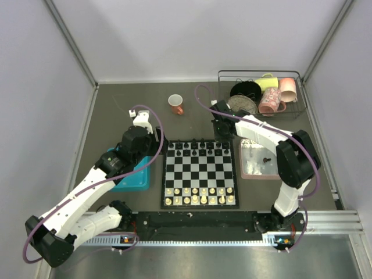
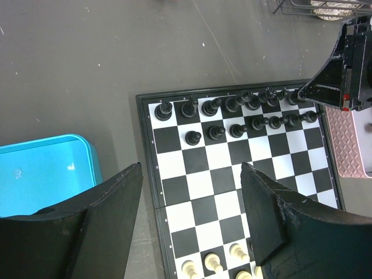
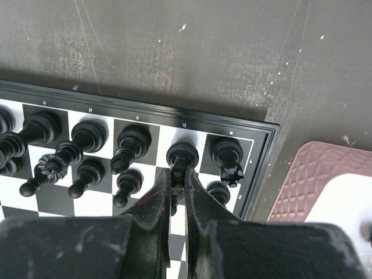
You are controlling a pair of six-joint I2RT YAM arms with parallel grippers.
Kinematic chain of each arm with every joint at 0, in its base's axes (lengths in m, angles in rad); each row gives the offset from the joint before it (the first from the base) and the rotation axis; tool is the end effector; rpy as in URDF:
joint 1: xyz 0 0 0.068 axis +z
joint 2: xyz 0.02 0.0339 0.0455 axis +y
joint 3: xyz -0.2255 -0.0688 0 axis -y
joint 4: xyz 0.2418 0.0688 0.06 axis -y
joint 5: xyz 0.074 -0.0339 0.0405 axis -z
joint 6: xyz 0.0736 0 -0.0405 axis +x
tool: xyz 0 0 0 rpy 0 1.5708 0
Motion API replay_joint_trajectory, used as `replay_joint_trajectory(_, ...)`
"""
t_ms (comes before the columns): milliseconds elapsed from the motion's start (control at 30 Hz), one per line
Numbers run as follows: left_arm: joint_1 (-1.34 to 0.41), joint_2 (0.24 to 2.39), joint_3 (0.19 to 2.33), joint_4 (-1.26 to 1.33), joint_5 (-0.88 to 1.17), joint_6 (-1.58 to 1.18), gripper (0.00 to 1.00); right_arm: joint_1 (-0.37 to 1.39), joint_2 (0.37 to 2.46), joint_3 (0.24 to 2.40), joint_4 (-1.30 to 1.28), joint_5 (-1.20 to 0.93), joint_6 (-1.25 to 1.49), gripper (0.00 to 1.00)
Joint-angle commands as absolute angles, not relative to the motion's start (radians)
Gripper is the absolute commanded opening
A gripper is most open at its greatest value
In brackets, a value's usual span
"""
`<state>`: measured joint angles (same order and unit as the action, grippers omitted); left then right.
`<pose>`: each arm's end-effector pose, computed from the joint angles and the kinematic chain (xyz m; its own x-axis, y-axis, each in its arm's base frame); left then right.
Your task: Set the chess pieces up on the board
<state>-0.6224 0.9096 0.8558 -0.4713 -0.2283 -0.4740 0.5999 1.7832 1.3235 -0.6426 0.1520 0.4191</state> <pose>0.2147 -0.1335 0.2654 -0.5490 -0.1533 -0.8217 0.1778 0.9391 -0.2940 0.3176 0.2037 0.1495 -0.8768 -0.1124 -0.4674 -0.1585 0.9855 0.0603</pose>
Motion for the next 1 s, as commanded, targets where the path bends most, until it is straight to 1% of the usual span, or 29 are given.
replay_joint_trajectory(0,-0.618,0.907,0.845,-0.431,-0.222,-0.483,0.73,0.595,1.793,1.316,-0.607,0.152,0.416,0.0)
replay_joint_trajectory(567,-0.618,0.902,0.839,-0.426,-0.221,-0.485,0.73,0.595,1.809,1.307,-0.588,0.141,0.416,0.01)
replay_joint_trajectory(833,-0.618,0.905,0.838,-0.423,-0.212,-0.483,0.73,0.595,1.793,1.307,-0.588,0.138,0.407,0.23)
replay_joint_trajectory(967,-0.618,0.907,0.838,-0.42,-0.209,-0.483,0.73,0.595,1.786,1.307,-0.588,0.132,0.407,0.28)
